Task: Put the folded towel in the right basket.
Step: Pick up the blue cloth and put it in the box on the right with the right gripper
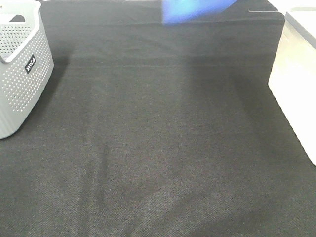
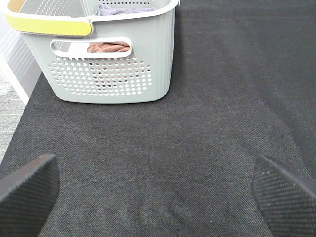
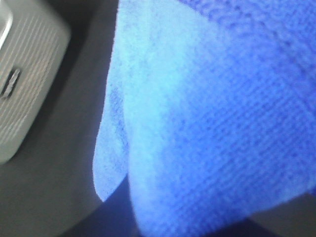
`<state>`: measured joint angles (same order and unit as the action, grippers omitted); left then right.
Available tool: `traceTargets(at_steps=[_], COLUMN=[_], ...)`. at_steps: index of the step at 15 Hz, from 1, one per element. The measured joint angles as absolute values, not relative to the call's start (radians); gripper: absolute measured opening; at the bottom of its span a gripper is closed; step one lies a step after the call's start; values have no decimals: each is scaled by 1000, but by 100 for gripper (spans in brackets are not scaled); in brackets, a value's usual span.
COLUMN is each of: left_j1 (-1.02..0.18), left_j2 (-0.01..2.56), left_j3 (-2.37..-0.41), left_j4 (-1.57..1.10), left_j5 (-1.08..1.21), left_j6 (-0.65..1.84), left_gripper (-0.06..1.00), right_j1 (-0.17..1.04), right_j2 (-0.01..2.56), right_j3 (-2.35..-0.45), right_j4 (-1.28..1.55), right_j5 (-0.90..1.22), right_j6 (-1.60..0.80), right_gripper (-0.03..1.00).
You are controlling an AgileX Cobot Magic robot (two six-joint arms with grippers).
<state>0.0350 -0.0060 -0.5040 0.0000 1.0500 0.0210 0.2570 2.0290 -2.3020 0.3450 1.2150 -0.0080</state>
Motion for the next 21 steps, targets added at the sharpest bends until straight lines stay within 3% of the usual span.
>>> traceTargets(at_steps=[3, 6, 8, 16, 17, 18, 19, 20, 21], left_j1=[35, 35, 35, 35, 35, 35, 35, 35, 35], left_j2=[-6, -6, -6, -6, -6, -6, -6, -6, -6], left_j3=[-504, -504, -504, -504, -504, -504, -504, -504, -504], left_j4=[0, 0, 0, 0, 0, 0, 0, 0, 0], left_j5=[1050, 1050, 1050, 1050, 1050, 1050, 1050, 1050, 1050], left_j6=[23, 23, 25, 25, 25, 25, 25, 25, 25], left_gripper=[99, 99, 99, 99, 99, 99, 99, 99, 99], right_j1=[43, -177, -257, -288, -288, -288, -288, -288, -288], right_j2=[1820, 1780, 1785, 1923, 1935, 1945, 1953, 1953, 1953], right_j3=[-2098, -1895, -1840, -1832, -1832, -1832, -1832, -1832, -1832], right_j4=[172, 90, 83, 95, 95, 94, 94, 94, 101], right_j5=[1215, 1223, 1224, 1225, 1225, 1225, 1225, 1225, 1225], right_j6=[-8, -49, -53, -34, -22, -16, -16, -17, -17], right_gripper=[16, 16, 16, 16, 21, 41, 76, 88, 93])
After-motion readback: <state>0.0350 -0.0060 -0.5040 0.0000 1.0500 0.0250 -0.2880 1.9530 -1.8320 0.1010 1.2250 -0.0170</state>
